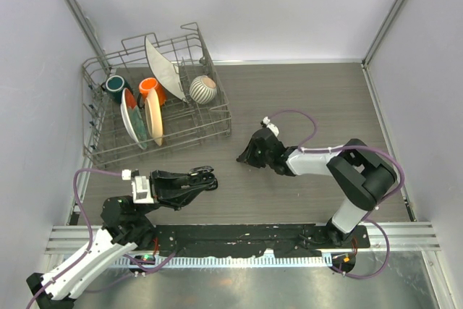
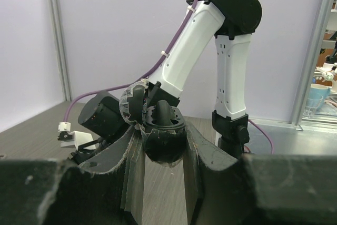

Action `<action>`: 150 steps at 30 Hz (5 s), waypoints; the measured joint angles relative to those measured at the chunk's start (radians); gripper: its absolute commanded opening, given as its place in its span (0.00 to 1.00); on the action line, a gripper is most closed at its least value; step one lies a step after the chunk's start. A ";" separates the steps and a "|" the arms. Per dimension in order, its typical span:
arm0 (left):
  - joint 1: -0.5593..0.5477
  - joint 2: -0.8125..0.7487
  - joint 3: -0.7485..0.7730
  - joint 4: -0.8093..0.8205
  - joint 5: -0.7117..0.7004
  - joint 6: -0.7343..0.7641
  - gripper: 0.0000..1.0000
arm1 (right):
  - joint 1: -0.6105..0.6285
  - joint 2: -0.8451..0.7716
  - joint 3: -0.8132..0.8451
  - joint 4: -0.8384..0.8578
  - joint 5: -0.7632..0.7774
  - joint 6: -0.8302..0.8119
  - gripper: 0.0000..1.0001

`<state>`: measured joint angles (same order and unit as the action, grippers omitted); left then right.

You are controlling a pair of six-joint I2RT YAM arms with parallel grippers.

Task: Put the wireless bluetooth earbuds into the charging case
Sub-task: Pick up the earbud from the center of the board, then place the earbud in the charging case.

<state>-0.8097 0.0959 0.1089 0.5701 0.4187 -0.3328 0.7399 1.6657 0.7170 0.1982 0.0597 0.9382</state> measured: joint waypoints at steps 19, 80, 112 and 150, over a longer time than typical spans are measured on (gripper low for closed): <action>0.000 -0.013 0.000 -0.020 -0.002 0.000 0.00 | 0.009 -0.047 0.123 -0.249 -0.001 -0.270 0.04; 0.000 -0.006 0.000 -0.030 -0.018 0.001 0.00 | 0.018 -0.087 0.186 -0.636 0.077 -0.607 0.01; 0.000 -0.004 -0.001 0.003 0.002 0.027 0.00 | 0.019 -0.719 0.290 -0.713 -0.630 -1.281 0.01; 0.000 0.197 0.020 0.111 0.193 -0.008 0.00 | 0.365 -0.416 0.779 -1.068 -0.691 -1.569 0.01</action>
<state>-0.8097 0.2932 0.1287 0.6807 0.6117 -0.3412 1.1046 1.2499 1.4960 -0.8700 -0.6315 -0.6304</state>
